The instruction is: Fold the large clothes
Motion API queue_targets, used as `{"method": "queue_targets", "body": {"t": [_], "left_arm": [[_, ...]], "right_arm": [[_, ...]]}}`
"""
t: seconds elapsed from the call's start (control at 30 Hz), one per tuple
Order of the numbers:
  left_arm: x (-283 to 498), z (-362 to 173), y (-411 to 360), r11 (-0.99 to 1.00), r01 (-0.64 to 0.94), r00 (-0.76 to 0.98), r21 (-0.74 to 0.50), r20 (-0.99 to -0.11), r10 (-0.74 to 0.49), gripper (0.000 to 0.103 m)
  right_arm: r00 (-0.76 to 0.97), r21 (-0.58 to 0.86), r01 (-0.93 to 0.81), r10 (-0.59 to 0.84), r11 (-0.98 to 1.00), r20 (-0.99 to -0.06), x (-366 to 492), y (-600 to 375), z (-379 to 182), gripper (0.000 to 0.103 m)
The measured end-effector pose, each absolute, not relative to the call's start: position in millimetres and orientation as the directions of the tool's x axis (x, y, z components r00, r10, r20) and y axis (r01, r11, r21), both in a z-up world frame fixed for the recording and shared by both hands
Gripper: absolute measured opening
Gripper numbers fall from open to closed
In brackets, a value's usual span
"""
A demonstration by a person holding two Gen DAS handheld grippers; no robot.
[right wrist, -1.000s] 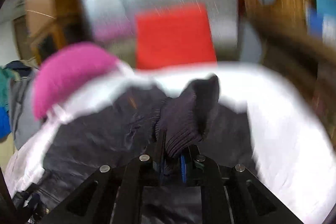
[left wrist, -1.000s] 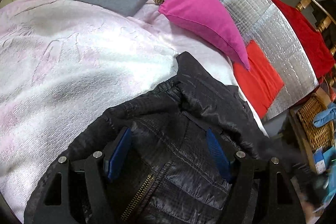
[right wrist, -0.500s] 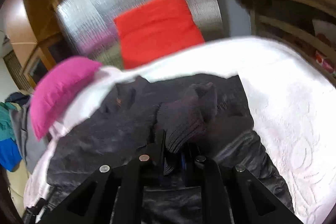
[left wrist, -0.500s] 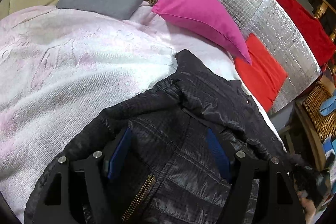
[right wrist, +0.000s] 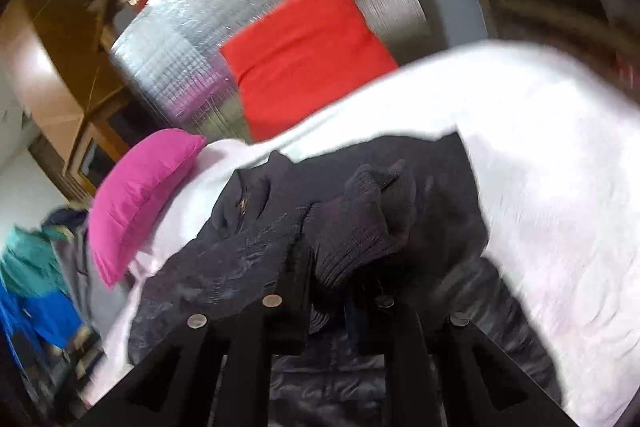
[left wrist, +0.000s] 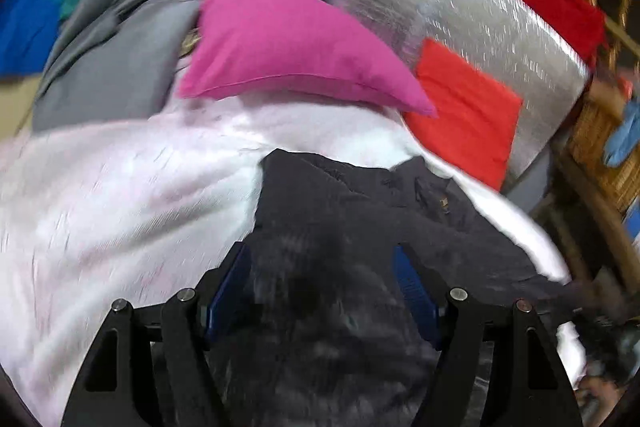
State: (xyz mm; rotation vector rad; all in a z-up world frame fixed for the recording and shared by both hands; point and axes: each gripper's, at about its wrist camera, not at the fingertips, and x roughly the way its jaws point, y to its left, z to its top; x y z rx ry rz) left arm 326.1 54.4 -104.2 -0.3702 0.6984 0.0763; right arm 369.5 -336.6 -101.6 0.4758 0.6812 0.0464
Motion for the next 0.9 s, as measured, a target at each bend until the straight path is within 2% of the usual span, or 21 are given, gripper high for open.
{"method": "queue_targets", "body": {"t": [0.03, 0.07, 0.1, 0.13, 0.2, 0.37, 0.47, 0.5, 0.53, 0.57, 0.63, 0.67, 0.7, 0.8, 0.83, 0.9], "left_arm": [[338, -112, 51, 0.943, -0.19, 0.739, -0.272, -0.673, -0.046, 0.074], [357, -130, 44, 0.961, -0.186, 0.661, -0.203, -0.75, -0.03, 0.068], [364, -143, 40, 0.969, -0.185, 0.616, -0.166, -0.787, -0.017, 0.063], [372, -161, 34, 0.982, -0.166, 0.579, -0.092, -0.815, 0.022, 0.063], [370, -164, 20, 0.993, -0.114, 0.614, 0.041, -0.782, 0.103, 0.064], [372, -164, 24, 0.993, -0.114, 0.59, 0.018, -0.803, 0.082, 0.064], [366, -160, 23, 0.994, -0.101, 0.613, 0.039, -0.785, 0.093, 0.065], [362, -154, 24, 0.994, -0.103, 0.624, 0.027, -0.777, 0.085, 0.064], [357, -146, 26, 0.994, -0.107, 0.639, 0.0, -0.766, 0.069, 0.064], [351, -138, 30, 0.993, -0.108, 0.661, -0.041, -0.749, 0.041, 0.064], [338, -122, 34, 0.986, -0.116, 0.704, -0.122, -0.711, -0.005, 0.069], [331, -116, 37, 0.976, -0.125, 0.716, -0.18, -0.697, -0.037, 0.079], [326, -113, 39, 0.96, -0.13, 0.723, -0.247, -0.686, -0.079, 0.084], [327, -123, 37, 0.909, -0.128, 0.687, -0.396, -0.697, -0.207, 0.085], [333, -132, 34, 0.899, -0.125, 0.646, -0.421, -0.722, -0.248, 0.085], [342, -148, 30, 0.898, -0.153, 0.612, -0.413, -0.753, -0.242, 0.085]], "right_arm": [[0.761, 0.421, 0.118, 0.19, 0.899, -0.62, 374, -336, -108, 0.014], [0.737, 0.411, 0.135, 0.186, 0.901, -0.649, 377, -338, -118, 0.014], [0.713, 0.406, 0.159, 0.179, 0.9, -0.678, 378, -341, -129, 0.014], [0.682, 0.427, 0.185, 0.198, 0.885, -0.704, 381, -345, -145, 0.015], [0.685, 0.481, 0.185, 0.238, 0.857, -0.688, 379, -349, -156, 0.016], [0.663, 0.542, 0.197, 0.296, 0.817, -0.688, 382, -356, -157, 0.016], [0.673, 0.6, 0.215, 0.328, 0.771, -0.663, 373, -363, -153, 0.031], [0.681, 0.634, 0.218, 0.349, 0.742, -0.644, 366, -367, -151, 0.049], [0.695, 0.683, 0.208, 0.386, 0.701, -0.607, 358, -370, -148, 0.073], [0.709, 0.71, 0.201, 0.399, 0.675, -0.581, 352, -371, -146, 0.081], [0.74, 0.742, 0.208, 0.393, 0.637, -0.545, 334, -370, -137, 0.086], [0.74, 0.766, 0.203, 0.417, 0.61, -0.528, 330, -367, -137, 0.087], [0.731, 0.797, 0.198, 0.456, 0.57, -0.508, 326, -361, -141, 0.087], [0.684, 0.827, 0.228, 0.52, 0.514, -0.512, 327, -342, -157, 0.087], [0.676, 0.83, 0.24, 0.527, 0.504, -0.515, 332, -335, -164, 0.087], [0.685, 0.816, 0.265, 0.495, 0.514, -0.535, 339, -331, -170, 0.087]]}}
